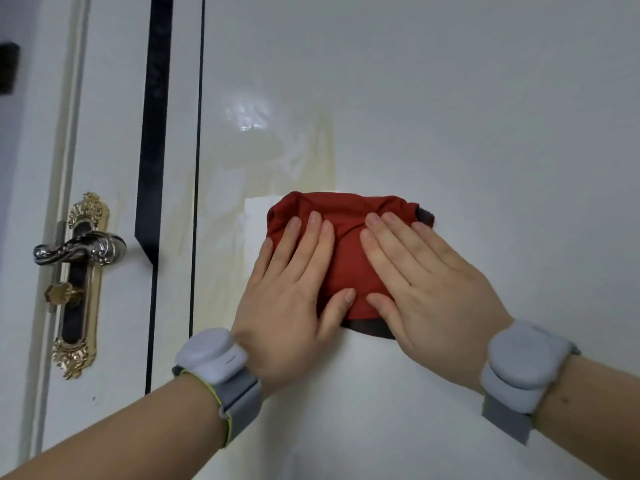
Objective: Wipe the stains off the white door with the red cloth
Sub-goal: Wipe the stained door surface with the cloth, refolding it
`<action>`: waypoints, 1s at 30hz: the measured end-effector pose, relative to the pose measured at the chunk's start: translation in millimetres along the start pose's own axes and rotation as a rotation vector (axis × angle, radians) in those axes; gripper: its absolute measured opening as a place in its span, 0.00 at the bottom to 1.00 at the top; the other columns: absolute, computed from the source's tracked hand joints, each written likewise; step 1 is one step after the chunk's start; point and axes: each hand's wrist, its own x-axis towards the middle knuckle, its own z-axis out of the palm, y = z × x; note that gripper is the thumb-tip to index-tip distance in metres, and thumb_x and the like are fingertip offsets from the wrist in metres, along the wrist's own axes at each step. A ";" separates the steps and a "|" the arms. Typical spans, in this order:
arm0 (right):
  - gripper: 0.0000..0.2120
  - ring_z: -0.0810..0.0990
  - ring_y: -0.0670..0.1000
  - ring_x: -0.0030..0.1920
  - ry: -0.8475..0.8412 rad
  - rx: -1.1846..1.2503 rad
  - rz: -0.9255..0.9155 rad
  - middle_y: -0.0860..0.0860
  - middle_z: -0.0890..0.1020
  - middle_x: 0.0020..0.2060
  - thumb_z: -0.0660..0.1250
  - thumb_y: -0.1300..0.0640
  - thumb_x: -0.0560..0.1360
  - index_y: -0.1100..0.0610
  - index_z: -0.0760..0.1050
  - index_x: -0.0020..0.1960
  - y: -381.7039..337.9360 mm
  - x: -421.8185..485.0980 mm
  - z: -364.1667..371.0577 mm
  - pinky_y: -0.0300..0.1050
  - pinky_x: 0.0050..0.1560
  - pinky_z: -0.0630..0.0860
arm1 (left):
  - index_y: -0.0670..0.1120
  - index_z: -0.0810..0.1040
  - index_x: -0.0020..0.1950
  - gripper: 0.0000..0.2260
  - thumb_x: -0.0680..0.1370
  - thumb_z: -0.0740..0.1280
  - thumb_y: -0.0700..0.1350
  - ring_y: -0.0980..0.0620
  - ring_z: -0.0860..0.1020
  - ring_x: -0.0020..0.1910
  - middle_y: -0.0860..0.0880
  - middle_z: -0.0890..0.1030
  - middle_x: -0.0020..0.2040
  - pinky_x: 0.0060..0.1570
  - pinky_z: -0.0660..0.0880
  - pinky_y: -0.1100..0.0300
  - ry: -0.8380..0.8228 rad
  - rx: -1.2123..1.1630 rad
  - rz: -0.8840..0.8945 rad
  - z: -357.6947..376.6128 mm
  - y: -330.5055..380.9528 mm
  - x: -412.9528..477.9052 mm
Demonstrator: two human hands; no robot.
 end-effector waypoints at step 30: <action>0.43 0.43 0.55 0.82 -0.105 0.198 0.159 0.55 0.47 0.83 0.32 0.39 0.71 0.56 0.45 0.83 75.3 173.0 -12.6 0.52 0.79 0.38 | 0.49 0.47 0.85 0.46 0.71 0.41 0.71 0.48 0.47 0.84 0.47 0.46 0.85 0.81 0.45 0.53 -0.042 0.115 0.030 -67.3 -67.3 173.8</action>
